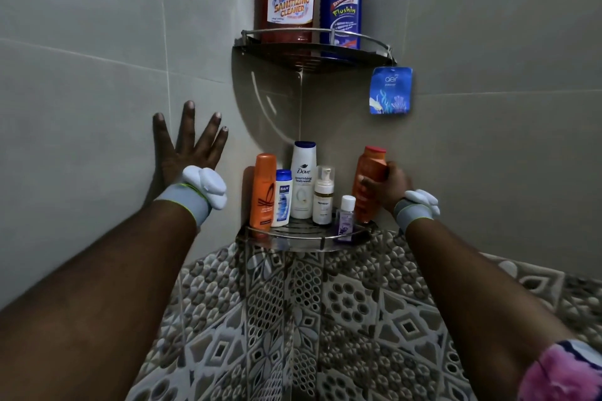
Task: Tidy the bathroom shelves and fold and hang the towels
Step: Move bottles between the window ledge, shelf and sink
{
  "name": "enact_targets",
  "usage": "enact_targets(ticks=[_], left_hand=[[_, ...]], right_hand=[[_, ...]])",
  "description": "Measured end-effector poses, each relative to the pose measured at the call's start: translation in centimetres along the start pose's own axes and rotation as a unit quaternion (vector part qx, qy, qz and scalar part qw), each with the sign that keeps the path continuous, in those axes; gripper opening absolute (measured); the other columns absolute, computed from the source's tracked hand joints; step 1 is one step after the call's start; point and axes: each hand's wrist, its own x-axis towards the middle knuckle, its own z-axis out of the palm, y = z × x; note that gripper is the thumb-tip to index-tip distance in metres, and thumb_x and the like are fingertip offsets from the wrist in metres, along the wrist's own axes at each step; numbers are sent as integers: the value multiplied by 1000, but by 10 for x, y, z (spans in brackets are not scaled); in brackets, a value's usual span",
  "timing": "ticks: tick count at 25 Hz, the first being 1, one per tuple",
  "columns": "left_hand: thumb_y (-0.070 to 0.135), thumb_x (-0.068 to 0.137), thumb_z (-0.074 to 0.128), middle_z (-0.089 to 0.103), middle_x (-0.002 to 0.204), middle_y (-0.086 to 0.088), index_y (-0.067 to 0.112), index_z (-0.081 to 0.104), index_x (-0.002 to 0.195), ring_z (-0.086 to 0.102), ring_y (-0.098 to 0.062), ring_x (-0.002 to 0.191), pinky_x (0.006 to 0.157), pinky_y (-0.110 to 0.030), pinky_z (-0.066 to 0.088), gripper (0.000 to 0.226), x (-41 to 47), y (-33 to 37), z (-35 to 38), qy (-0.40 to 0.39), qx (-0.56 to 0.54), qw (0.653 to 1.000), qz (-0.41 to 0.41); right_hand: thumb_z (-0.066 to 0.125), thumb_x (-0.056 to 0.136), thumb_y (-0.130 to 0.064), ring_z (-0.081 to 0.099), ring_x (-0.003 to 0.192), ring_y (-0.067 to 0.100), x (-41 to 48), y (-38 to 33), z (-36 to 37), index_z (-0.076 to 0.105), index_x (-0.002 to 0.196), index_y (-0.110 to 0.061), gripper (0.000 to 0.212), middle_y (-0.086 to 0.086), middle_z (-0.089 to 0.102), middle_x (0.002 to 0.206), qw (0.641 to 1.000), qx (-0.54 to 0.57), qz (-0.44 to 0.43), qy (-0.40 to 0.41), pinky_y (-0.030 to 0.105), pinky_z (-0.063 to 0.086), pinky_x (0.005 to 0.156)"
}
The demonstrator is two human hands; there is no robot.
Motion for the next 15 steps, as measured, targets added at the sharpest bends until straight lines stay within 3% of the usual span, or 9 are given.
enact_targets(ticks=[3,5,10,12,15], left_hand=[[50,89,30,-35,152,-14,14,-21,149,-26,-56,134,104,-78,3,87,3,2,5,6,10,1000,2],[51,90,30,-35,152,-15,14,-21,149,-27,-57,134,103,-78,4,87,4,2,6,4,1,1000,-2],[62,76,52,-39,150,-15,13,-26,148,-28,-56,133,103,-78,2,117,2,1,-1,-20,3,1000,0],[62,77,51,-39,150,-15,13,-26,147,-28,-56,133,103,-78,2,116,1,1,-3,-24,5,1000,1],[64,76,47,-37,151,-15,14,-24,148,-28,-56,133,102,-79,1,113,1,1,-3,-23,1,1000,4]], right_hand=[[78,76,-29,60,93,25,2,4,9,58,109,-12,42,5,65,102,999,-30,-1,-33,30,44,77],[79,75,-29,61,95,25,2,8,12,58,110,-12,44,6,66,103,998,-32,0,-49,33,47,80],[81,72,-24,62,100,29,6,9,5,53,118,-11,55,11,66,110,993,-44,-42,-105,40,50,89],[83,70,-21,62,95,28,6,9,1,53,118,-9,57,10,66,105,991,-54,-65,-103,36,49,83],[84,68,-14,54,83,19,5,13,-5,50,115,-6,58,8,61,97,992,-68,-74,-74,25,38,68]])
